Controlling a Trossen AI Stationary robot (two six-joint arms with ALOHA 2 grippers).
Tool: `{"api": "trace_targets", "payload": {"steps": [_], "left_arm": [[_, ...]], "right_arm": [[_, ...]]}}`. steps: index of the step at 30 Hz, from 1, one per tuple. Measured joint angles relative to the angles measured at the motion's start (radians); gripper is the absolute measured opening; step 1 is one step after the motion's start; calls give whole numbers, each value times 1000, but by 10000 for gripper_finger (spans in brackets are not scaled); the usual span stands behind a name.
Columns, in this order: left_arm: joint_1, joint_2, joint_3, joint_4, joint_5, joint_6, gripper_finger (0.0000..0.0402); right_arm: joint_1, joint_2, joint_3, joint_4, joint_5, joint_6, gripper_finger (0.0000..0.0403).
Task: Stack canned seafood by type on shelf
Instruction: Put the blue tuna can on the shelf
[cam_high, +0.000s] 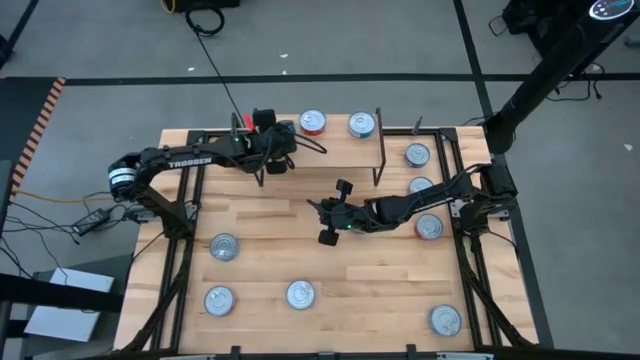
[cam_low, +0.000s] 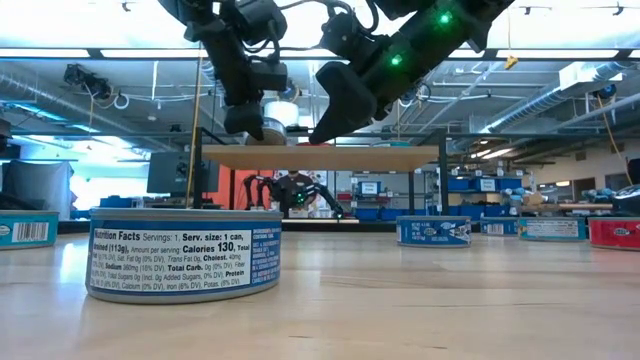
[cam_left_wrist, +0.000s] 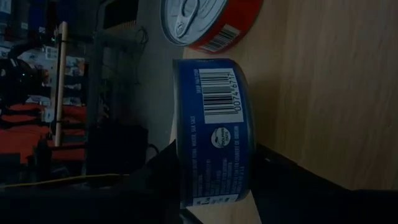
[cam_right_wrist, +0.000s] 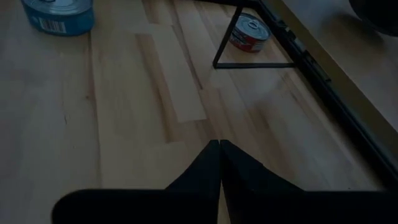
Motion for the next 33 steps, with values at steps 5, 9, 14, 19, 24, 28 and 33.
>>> {"api": "trace_targets", "payload": {"steps": [5, 9, 14, 19, 24, 28, 33], "left_arm": [[1, 0, 0, -27, -1, 0, 162], [2, -2, 0, -62, 5, -14, 162], [-2, -3, 0, -67, 10, -29, 165], [-2, -2, -2, -78, 33, -52, 189], [-3, 1, -4, -107, 45, -57, 226], [-5, 1, -5, -105, 37, -57, 246], [-11, 1, -5, -96, 33, -57, 249]], "right_arm": [[0, 0, 0, 0, -1, 0, 22], [0, 0, 0, 0, -1, 0, 22], [0, 0, 0, 0, -2, 0, 22], [0, 0, 0, 0, -2, 0, 22], [0, 0, 0, 0, -2, 0, 22], [0, 0, 0, 0, -2, 0, 22], [0, 0, 0, -4, -1, 0, 22]]}}
